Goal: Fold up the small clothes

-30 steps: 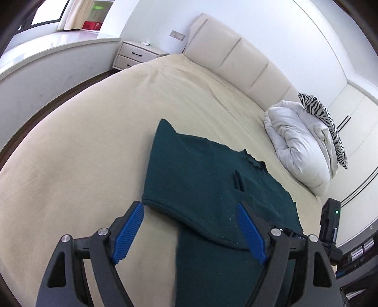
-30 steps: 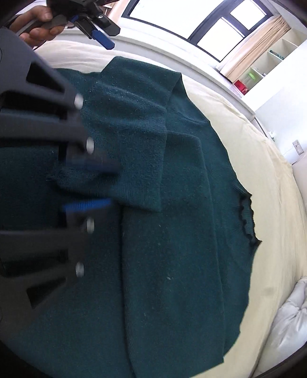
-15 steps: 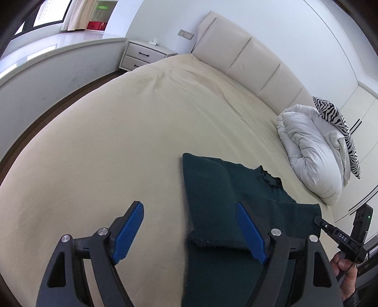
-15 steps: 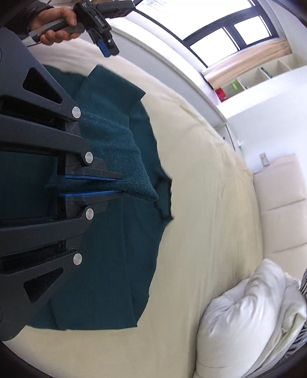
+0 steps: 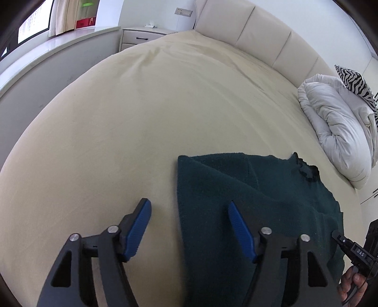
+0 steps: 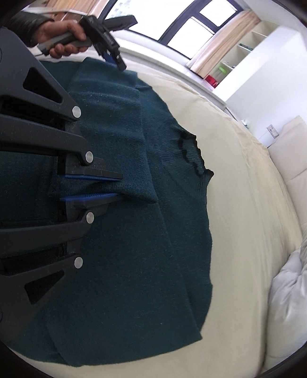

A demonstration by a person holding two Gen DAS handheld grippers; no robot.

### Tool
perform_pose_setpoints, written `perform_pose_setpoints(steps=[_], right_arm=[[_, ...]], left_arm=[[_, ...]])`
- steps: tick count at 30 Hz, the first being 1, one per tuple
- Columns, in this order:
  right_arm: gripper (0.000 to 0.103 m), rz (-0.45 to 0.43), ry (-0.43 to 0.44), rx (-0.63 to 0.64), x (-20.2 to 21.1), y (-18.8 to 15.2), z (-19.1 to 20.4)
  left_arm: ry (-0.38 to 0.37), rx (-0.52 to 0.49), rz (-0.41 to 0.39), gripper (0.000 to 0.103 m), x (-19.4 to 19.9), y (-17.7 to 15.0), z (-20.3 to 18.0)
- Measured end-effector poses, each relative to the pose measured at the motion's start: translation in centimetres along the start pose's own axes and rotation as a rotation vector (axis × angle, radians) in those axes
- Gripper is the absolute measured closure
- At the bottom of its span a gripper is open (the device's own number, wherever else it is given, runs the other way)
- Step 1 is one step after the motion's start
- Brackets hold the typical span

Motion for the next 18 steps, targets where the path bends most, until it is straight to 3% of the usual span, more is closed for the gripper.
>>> perform_pose_setpoints(steps=[1,2,5,11,13,15,18], right_arm=[[0.092,0.002,0.009,-0.007,0.0,-0.1,0.0],[0.092,0.006,0.005,0.001,-0.2,-0.3,0.0],[0.096,0.008,-0.061,0.05,-0.6,-0.8,0.1],[0.097,-0.047,-0.089,0.057,0.8,-0.7,1.0],[0.098,-0.014,-0.11,0.037,-0.2,-1.1,-0.4],[0.098,-0.007,-0.073,-0.002,-0.6,-1.2,-1.4],[0.095,-0.003,-0.069,-0.01,-0.2,-0.9,-1.0]], left_arm=[[0.013,-0.013,-0.002,0.057,-0.2,0.0,-0.1],[0.016,-0.025,-0.002,0.079,-0.3,0.0,-0.2],[0.007,-0.046,-0.019,0.093,0.1,0.0,-0.3],[0.011,-0.047,-0.069,0.094,0.2,0.0,0.3],[0.034,-0.077,-0.074,0.094,-0.2,-0.3,0.1],[0.048,-0.097,-0.078,0.094,-0.1,-0.3,-0.3],[0.022,-0.079,-0.077,0.092,1.4,-0.4,-0.2]])
Point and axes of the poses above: each gripper's, at about its wrist camera, not at the fingertips, and x roughly against the way its jaws point, z to its left, y to its top, the point moved 6 cm from there along -x, roughly the way its jaws point
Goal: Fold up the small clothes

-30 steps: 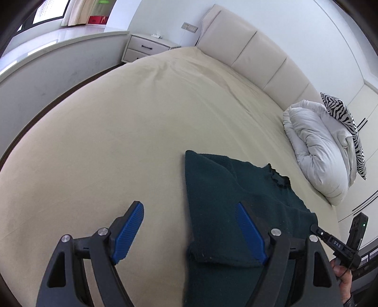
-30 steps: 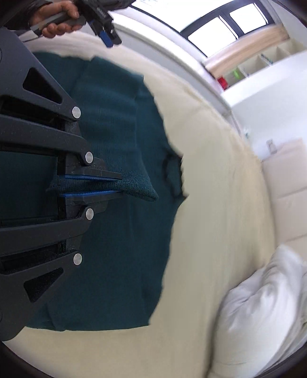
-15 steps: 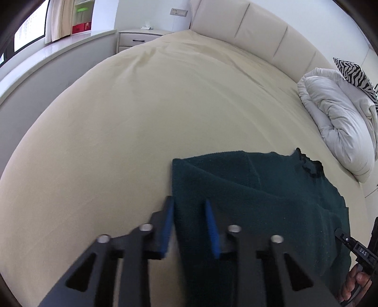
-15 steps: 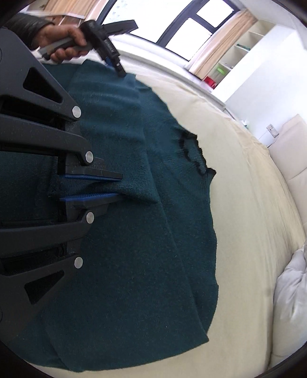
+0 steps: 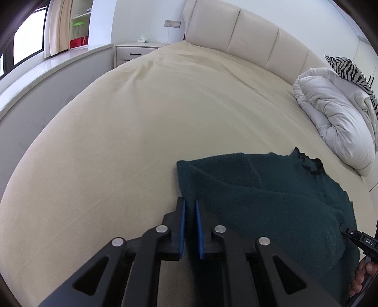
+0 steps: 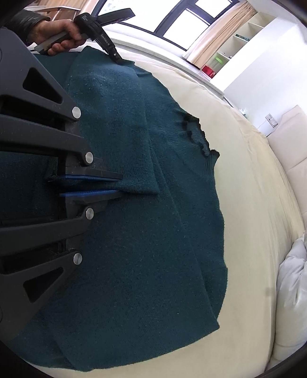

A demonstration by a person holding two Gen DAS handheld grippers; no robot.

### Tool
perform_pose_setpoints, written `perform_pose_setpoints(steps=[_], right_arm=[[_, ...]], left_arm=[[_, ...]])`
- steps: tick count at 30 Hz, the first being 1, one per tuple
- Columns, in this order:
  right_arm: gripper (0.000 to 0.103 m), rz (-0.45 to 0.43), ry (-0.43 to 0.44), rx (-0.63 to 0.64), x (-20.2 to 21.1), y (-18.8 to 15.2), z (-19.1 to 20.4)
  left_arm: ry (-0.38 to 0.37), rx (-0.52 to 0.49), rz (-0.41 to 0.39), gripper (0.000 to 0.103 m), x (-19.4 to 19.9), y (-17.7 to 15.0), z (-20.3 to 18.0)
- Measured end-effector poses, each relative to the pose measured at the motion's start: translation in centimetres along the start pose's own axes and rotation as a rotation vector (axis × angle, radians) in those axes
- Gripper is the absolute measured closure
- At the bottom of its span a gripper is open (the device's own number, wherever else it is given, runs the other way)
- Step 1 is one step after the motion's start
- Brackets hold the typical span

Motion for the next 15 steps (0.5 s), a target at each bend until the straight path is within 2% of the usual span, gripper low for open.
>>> perform_pose_setpoints(steps=[1,2,3,4,5,6,8,10,11,12,15], right_arm=[[0.093,-0.001,0.009,-0.005,0.2,0.0,0.1],[0.093,0.0,0.028,-0.017,0.4,0.0,0.1],[0.093,0.002,0.045,-0.033,0.9,-0.1,0.1],[0.092,0.002,0.053,-0.05,1.3,-0.2,0.0],[0.088,-0.002,0.064,-0.061,1.8,-0.4,-0.1],[0.085,-0.008,0.079,-0.065,2.2,-0.6,-0.1],[0.068,-0.008,0.092,-0.056,2.7,-1.3,0.4],[0.062,0.008,0.093,-0.038,2.6,-1.9,1.1],[0.062,0.02,0.083,-0.013,2.3,-2.2,1.5],[0.062,0.033,0.047,0.016,2.0,-2.4,1.8],[0.073,0.048,-0.036,0.087,1.3,-2.8,2.4]], left_arm=[[-0.007,-0.003,-0.004,0.092,0.8,-0.1,-0.1],[-0.013,-0.011,-0.013,0.086,1.6,-0.3,-0.3],[-0.025,-0.023,-0.01,0.07,2.7,-0.8,-0.5],[-0.032,-0.026,-0.004,0.06,3.3,-1.2,-0.7],[-0.031,-0.035,-0.012,0.043,4.2,-1.7,-0.9],[-0.026,-0.044,-0.021,0.038,4.6,-2.1,-1.1],[-0.017,-0.07,-0.012,0.038,4.8,-3.0,-1.4],[-0.007,-0.083,0.045,0.061,3.3,-4.1,-1.6],[-0.012,-0.077,0.067,0.07,2.7,-4.5,-1.5],[-0.017,-0.067,0.071,0.073,2.3,-4.8,-1.4],[-0.015,-0.073,0.062,0.086,2.4,-4.9,-1.4]])
Point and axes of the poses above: each gripper's, at about its wrist camera, not at the fingertips, and x roughly against the way its jaws point, z to its left, y to its top, the point moved 6 cm from there along -x, roughly the way its jaws point
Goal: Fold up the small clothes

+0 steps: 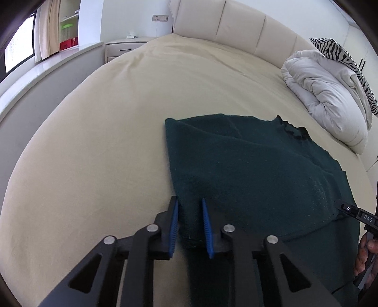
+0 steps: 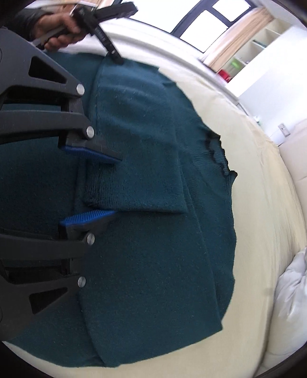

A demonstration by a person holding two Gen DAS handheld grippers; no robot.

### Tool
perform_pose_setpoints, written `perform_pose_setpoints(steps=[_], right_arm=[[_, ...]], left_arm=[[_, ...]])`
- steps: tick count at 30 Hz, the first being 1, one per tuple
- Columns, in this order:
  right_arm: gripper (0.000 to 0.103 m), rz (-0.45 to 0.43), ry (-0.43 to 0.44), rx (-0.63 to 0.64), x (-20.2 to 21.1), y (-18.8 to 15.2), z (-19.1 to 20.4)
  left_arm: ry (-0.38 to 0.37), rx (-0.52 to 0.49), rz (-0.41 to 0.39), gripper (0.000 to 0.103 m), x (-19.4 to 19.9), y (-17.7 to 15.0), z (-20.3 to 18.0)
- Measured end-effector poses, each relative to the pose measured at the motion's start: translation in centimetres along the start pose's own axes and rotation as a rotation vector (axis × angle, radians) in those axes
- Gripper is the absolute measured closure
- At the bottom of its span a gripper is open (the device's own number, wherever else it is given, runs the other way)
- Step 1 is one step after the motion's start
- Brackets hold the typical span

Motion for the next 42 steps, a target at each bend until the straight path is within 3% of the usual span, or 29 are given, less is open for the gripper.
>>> perform_pose_setpoints(steps=[2,4,10,14,17,20,22,24,26,27,30,36,42], right_arm=[[0.091,0.003,-0.028,0.004,0.0,-0.1,-0.3],[0.096,-0.001,-0.014,-0.033,0.4,-0.1,-0.7],[0.098,-0.03,0.01,-0.092,0.1,-1.0,-1.5],[0.098,-0.052,0.152,-0.218,-0.6,-1.3,-3.5],[0.091,-0.057,0.169,-0.244,0.8,-1.1,-3.8],[0.089,-0.117,0.154,-0.247,4.0,-1.0,-4.2],[0.087,-0.168,0.132,-0.215,6.9,-1.6,-4.3],[0.081,-0.21,0.107,-0.192,9.8,-2.7,-4.9],[0.053,-0.239,0.076,-0.191,12.7,-4.6,-5.6],[0.049,-0.256,0.059,-0.192,14.0,-5.5,-6.0],[0.048,-0.271,0.022,-0.183,17.4,-8.7,-7.4],[0.048,-0.138,-0.007,-0.227,21.2,-16.0,-10.7],[0.048,-0.058,0.034,-0.297,22.8,-22.5,-12.9]], left_arm=[[-0.001,-0.007,-0.001,0.09,0.3,0.0,0.0],[-0.001,-0.017,-0.006,0.092,0.6,0.1,0.0],[0.006,-0.022,-0.017,0.092,-0.6,-0.7,0.6],[0.024,-0.043,-0.017,0.089,-0.3,-0.6,0.3],[0.013,-0.01,-0.036,0.079,1.3,-0.5,0.6],[0.01,0.001,-0.046,0.073,3.6,-1.2,0.9],[0.006,0.017,-0.064,0.063,5.4,-2.1,1.2],[-0.002,0.035,-0.067,0.046,6.9,-3.4,1.7],[-0.023,0.052,-0.067,0.044,8.8,-5.4,2.2],[-0.034,0.057,-0.057,0.042,9.5,-6.4,2.4],[-0.088,0.06,-0.005,0.04,11.1,-9.9,2.3],[-0.197,0.074,0.077,0.037,14.4,-16.1,2.0],[-0.274,0.114,0.17,0.037,15.9,-20.0,2.1]])
Point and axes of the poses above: each gripper's, at about its wrist camera, not at the fingertips, and x roughly against the way its jaws point, z to its left, y to its top, the point moved 6 cm from there along -x, roughly the way its jaws point
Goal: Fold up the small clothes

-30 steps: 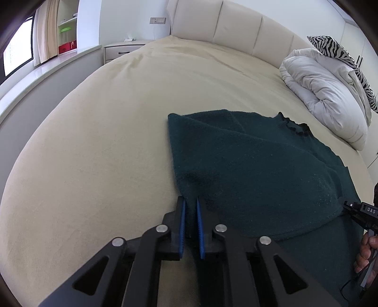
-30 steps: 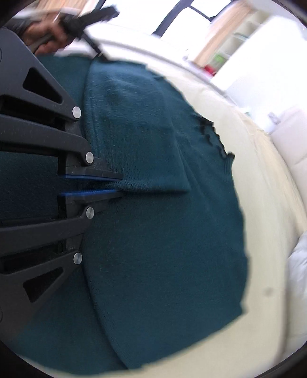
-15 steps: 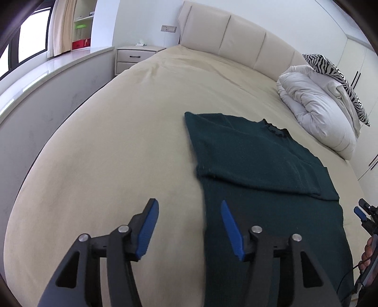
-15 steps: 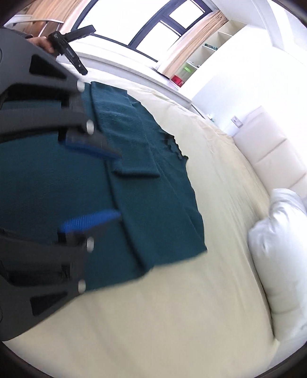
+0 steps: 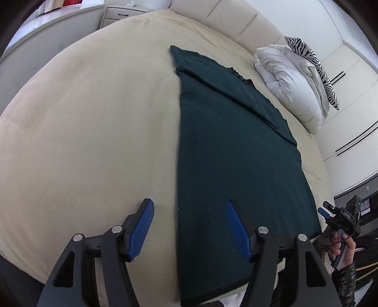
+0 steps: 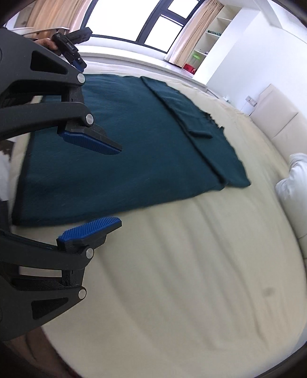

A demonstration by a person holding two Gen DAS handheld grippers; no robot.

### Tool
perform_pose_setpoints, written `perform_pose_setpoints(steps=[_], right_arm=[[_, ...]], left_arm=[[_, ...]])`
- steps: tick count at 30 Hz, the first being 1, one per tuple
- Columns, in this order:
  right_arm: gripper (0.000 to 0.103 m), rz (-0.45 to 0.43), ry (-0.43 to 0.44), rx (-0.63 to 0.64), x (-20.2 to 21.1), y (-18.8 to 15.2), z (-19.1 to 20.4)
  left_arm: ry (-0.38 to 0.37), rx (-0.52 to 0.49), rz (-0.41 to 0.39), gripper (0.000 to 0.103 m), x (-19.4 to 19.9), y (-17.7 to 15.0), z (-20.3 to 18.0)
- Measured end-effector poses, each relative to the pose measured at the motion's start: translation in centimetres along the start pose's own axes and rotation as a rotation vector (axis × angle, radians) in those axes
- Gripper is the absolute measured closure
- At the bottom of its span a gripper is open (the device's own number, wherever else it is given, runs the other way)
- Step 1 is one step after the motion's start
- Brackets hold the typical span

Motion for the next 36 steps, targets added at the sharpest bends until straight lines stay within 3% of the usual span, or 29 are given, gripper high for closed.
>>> perform_pose_setpoints(steps=[7,16,20,22,24,27,33,36], right_arm=[[0.049,0.061,0.055,-0.047,0.6,-3.8,-2.3],[0.049,0.083,0.1,-0.065,1.6,-4.7,-2.6],[0.052,0.083,0.119,-0.095,2.3,-5.1,-3.3],[0.052,0.085,0.129,-0.107,2.4,-5.2,-3.5],[0.052,0.091,0.132,-0.108,2.7,-5.4,-3.6],[0.052,0.103,0.125,-0.101,2.8,-5.6,-3.4],[0.056,0.126,0.116,-0.099,2.7,-5.7,-3.4],[0.064,0.164,0.13,-0.114,2.1,-6.0,-3.3]], left_arm=[[-0.096,0.016,0.078,0.037,0.2,-3.0,-0.7],[-0.173,0.086,0.154,0.04,0.3,-4.9,0.2],[-0.212,0.149,0.161,0.05,0.6,-5.3,1.1],[-0.211,0.167,0.167,0.06,0.5,-5.2,1.3],[-0.202,0.171,0.178,0.079,0.3,-5.3,1.4],[-0.191,0.171,0.186,0.093,0.1,-5.7,1.3],[-0.185,0.16,0.176,0.096,0.2,-5.7,1.0],[-0.184,0.159,0.171,0.096,0.4,-5.8,1.1]])
Point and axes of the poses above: each gripper's, at about its wrist camera, not at the fingertips, and x roughly against the way its jaws point, z to its left, y to its top, the point moved 6 cm from there along -x, roughly the way its jaws point
